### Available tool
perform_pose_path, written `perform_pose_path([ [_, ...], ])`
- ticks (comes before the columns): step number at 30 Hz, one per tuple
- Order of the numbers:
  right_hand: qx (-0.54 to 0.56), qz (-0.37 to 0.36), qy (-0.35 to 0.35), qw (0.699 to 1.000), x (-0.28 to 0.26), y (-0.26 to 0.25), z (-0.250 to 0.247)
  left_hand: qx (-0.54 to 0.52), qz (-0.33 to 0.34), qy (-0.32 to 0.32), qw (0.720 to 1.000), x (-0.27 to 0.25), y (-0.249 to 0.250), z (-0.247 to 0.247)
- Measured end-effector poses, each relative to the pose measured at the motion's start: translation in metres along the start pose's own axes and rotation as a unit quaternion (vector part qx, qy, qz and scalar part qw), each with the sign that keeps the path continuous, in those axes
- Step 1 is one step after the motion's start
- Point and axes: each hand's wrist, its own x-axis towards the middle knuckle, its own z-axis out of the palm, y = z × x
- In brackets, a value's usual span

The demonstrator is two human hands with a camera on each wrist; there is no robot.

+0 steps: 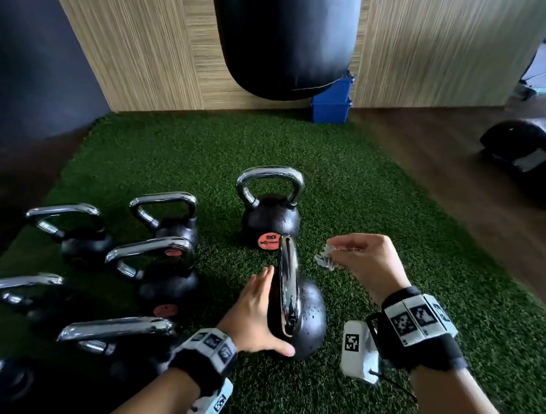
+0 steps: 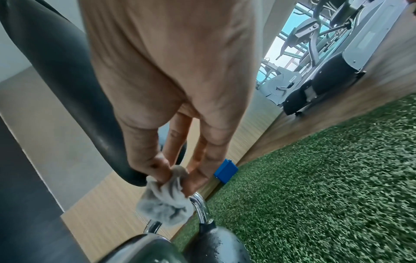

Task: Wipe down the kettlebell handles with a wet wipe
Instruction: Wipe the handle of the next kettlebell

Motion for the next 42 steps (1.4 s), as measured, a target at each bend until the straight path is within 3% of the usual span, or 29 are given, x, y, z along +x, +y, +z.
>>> perform_pose_path([
  [2, -0.012, 0.015, 0.015, 1.000, 0.001, 0.009, 0.002, -0.005, -0.032, 0.023, 0.999, 0.007, 0.008, 0.025],
  [4, -0.029, 0.027, 0.017, 0.999, 0.003, 0.017, 0.007, -0.021, -0.068, 0.089, 0.994, 0.010, 0.012, 0.038],
  [6, -0.020, 0.047, 0.013, 0.999, 0.006, 0.025, 0.014, 0.002, -0.049, 0.149, 0.988, 0.011, 0.009, 0.045],
  [8, -0.013, 0.061, 0.021, 0.998, 0.014, 0.034, 0.019, 0.004, -0.027, 0.168, 0.985, 0.014, 0.006, 0.046],
  [14, -0.018, 0.120, 0.059, 0.991, 0.036, 0.061, 0.043, -0.134, 0.106, 0.089, 0.981, 0.022, -0.033, 0.016],
  [17, -0.009, 0.148, 0.074, 0.986, 0.041, 0.072, 0.061, -0.127, 0.146, 0.065, 0.979, 0.024, -0.043, 0.010],
  [21, -0.062, 0.136, 0.105, 0.983, 0.034, 0.086, 0.077, -0.123, 0.112, 0.062, 0.984, 0.026, -0.045, 0.015],
  [24, -0.138, 0.119, 0.078, 0.980, 0.029, 0.092, 0.084, -0.137, 0.089, 0.050, 0.985, 0.026, -0.047, 0.016],
  [30, -0.071, 0.150, -0.010, 0.986, 0.031, 0.092, 0.091, -0.118, 0.127, 0.086, 0.981, 0.020, -0.029, 0.008],
  [34, -0.128, 0.137, 0.065, 0.980, 0.032, 0.092, 0.087, -0.126, 0.088, 0.053, 0.987, 0.016, -0.026, 0.005],
  [37, -0.090, 0.147, 0.085, 0.981, 0.040, 0.084, 0.086, -0.124, 0.127, 0.071, 0.982, 0.015, -0.023, 0.003],
  [39, -0.085, 0.104, 0.096, 0.986, 0.043, 0.078, 0.084, -0.133, 0.131, 0.076, 0.979, 0.016, -0.026, 0.006],
  [42, -0.108, 0.037, 0.115, 0.987, 0.043, 0.073, 0.077, -0.158, 0.081, 0.038, 0.983, 0.017, -0.030, 0.009],
])
